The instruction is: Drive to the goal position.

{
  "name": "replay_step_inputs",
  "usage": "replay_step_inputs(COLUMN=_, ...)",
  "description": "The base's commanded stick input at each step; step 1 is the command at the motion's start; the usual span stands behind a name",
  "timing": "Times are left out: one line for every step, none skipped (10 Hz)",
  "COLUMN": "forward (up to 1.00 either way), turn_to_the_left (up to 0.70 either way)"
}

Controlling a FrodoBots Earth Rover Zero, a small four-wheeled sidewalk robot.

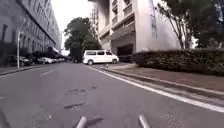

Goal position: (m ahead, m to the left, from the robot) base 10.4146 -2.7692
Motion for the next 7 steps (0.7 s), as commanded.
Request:
replay_step_inputs(forward=0.7, turn_to_the_left=0.14)
replay_step_inputs(forward=0.7, turn_to_the_left=0.14)
replay_step_inputs(forward=0.7, turn_to_the_left=0.14)
replay_step_inputs(forward=0.7, turn_to_the_left=0.14)
replay_step_inputs(forward=0.7, turn_to_the_left=0.14)
replay_step_inputs(forward=0.7, turn_to_the_left=0.14)
replay_step_inputs(forward=0.7, turn_to_the_left=0.14)
